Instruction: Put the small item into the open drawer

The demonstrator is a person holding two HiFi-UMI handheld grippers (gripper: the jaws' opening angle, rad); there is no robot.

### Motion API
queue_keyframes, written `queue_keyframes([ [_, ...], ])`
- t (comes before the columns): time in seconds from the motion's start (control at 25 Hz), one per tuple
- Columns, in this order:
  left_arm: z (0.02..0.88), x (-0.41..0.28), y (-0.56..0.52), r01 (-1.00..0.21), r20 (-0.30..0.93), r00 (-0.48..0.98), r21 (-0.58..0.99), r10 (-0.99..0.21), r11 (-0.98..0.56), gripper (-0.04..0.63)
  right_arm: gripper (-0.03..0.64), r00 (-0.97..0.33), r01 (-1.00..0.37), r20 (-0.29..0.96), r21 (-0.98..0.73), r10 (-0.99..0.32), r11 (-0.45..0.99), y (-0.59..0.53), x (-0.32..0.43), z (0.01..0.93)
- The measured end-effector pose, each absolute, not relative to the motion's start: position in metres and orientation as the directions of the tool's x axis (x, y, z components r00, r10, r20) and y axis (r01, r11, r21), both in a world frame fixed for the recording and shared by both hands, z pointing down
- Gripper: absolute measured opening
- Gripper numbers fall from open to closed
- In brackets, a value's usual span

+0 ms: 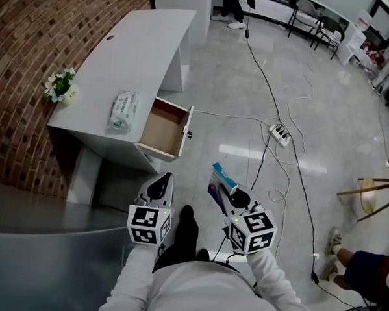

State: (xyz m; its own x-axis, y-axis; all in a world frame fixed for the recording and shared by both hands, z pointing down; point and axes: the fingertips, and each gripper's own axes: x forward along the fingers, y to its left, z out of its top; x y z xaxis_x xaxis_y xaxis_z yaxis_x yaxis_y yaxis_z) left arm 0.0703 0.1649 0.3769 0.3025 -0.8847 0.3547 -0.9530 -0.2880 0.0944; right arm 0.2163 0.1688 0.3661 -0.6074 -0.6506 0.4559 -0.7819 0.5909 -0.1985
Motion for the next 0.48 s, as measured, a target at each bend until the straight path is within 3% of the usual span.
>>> queue_keyframes([
  [0.48, 0.391, 0.005, 0.058, -0.959, 0.386, 0.283, 0.115, -0.878, -0.258, 0.017, 0.084, -0.601, -0.779, 0.511, -0.203, -0.615, 0.593, 0.065, 0.150, 0.381],
])
